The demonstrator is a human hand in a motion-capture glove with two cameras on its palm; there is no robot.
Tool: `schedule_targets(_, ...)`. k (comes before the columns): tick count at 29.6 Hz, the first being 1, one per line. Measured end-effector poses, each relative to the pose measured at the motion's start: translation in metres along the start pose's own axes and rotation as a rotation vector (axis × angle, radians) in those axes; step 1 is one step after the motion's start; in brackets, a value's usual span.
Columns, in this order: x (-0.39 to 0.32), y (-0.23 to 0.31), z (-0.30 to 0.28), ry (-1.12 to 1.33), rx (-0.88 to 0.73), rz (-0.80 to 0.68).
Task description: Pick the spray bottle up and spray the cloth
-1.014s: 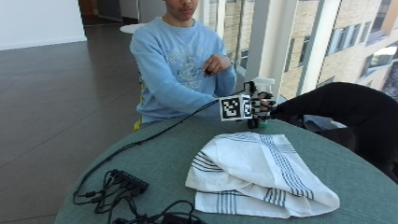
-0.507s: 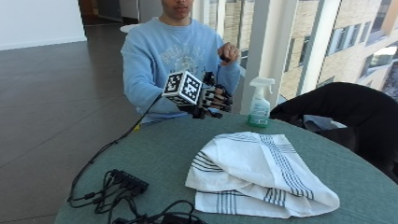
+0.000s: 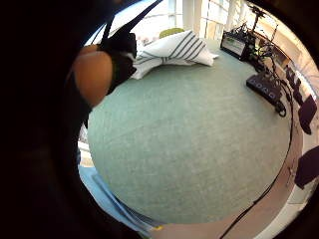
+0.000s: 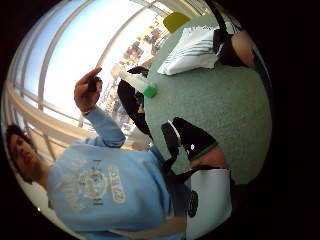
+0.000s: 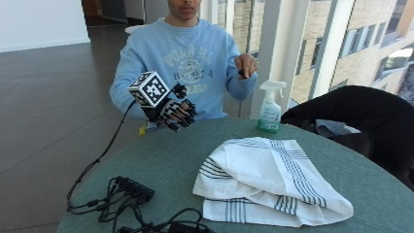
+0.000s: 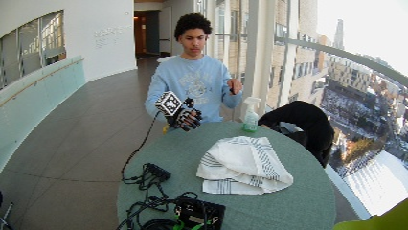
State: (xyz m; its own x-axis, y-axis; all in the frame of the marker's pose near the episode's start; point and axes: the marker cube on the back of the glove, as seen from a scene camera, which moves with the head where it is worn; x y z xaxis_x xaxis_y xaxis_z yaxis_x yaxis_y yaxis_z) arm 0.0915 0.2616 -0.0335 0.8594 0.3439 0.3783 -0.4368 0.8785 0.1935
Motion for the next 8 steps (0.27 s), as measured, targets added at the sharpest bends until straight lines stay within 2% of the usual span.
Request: schedule_targets(8, 0.0121, 0.0079, -0.0016, 0.020, -0.010, 0.006)
